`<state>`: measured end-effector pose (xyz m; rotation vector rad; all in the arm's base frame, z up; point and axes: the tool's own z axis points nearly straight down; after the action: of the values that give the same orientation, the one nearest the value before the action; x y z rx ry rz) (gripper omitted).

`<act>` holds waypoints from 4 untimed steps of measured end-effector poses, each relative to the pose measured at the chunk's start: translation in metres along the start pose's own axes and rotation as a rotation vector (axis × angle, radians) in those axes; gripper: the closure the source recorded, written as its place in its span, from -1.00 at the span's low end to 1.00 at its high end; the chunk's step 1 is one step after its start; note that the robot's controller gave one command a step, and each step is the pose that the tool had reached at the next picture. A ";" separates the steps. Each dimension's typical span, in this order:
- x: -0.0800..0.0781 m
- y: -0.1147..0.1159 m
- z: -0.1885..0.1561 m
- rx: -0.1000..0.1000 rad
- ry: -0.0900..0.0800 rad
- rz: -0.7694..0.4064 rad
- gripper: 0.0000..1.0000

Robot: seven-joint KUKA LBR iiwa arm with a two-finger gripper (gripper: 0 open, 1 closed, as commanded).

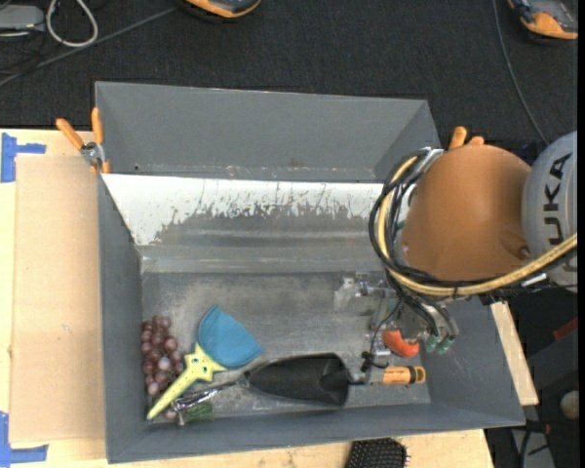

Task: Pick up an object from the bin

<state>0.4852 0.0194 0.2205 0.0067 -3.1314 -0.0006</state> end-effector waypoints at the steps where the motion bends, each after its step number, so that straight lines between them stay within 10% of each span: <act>1: -0.001 0.000 -0.004 0.000 -0.008 0.001 -1.00; 2: 0.006 0.034 0.089 0.000 -0.011 -0.065 -1.00; 4: 0.009 0.087 0.116 -0.001 -0.004 0.178 -1.00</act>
Offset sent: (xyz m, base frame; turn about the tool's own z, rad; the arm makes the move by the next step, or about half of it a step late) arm -0.0138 0.0551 -0.1505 -0.1014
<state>0.4749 0.1059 0.1047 -0.2714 -3.1240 -0.0001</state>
